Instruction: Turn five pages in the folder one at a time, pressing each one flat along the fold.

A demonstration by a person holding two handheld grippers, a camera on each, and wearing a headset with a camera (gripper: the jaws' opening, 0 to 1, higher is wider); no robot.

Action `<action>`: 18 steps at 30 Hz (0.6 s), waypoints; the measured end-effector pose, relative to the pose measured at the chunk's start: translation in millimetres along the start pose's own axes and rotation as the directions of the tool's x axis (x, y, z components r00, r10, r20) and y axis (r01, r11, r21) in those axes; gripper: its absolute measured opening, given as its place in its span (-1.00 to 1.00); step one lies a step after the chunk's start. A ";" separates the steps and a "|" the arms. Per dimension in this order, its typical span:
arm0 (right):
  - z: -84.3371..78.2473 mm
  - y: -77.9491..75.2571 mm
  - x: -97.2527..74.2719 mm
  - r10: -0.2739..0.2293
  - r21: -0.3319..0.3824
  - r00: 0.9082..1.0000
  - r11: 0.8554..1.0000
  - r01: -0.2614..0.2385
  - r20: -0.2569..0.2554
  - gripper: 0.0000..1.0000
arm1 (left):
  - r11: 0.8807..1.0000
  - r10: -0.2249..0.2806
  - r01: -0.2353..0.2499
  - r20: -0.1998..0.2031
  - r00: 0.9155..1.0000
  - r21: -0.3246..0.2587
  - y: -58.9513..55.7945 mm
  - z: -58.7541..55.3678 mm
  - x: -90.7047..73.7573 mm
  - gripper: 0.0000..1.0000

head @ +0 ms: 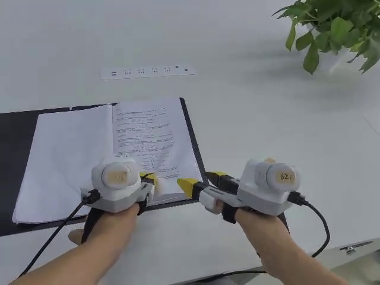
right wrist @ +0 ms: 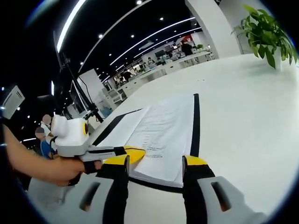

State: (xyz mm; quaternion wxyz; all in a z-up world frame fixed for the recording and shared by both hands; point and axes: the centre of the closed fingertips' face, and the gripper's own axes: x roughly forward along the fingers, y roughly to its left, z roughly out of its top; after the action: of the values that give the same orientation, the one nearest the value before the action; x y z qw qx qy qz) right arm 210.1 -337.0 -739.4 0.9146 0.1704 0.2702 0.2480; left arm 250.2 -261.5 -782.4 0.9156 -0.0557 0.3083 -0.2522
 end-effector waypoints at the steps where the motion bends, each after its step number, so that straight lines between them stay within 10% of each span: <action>1: 1.2 -3.0 3.4 0.000 0.007 1.000 1.000 0.000 -0.002 -0.13 | 1.000 -0.002 0.002 0.000 1.000 -0.012 0.4 0.3 0.1 -1.00; 18: 12.5 -19.0 42.1 0.029 0.002 0.999 1.000 -0.028 -0.024 -0.18 | 0.999 -0.005 0.005 0.002 1.000 -0.043 -0.5 0.1 -1.2 -1.00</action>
State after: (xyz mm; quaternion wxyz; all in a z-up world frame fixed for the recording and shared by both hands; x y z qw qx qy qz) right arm 255.0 -331.8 -755.1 0.9075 0.1719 0.2790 0.2628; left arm 249.2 -261.4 -781.5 0.9138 -0.0766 0.3127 -0.2477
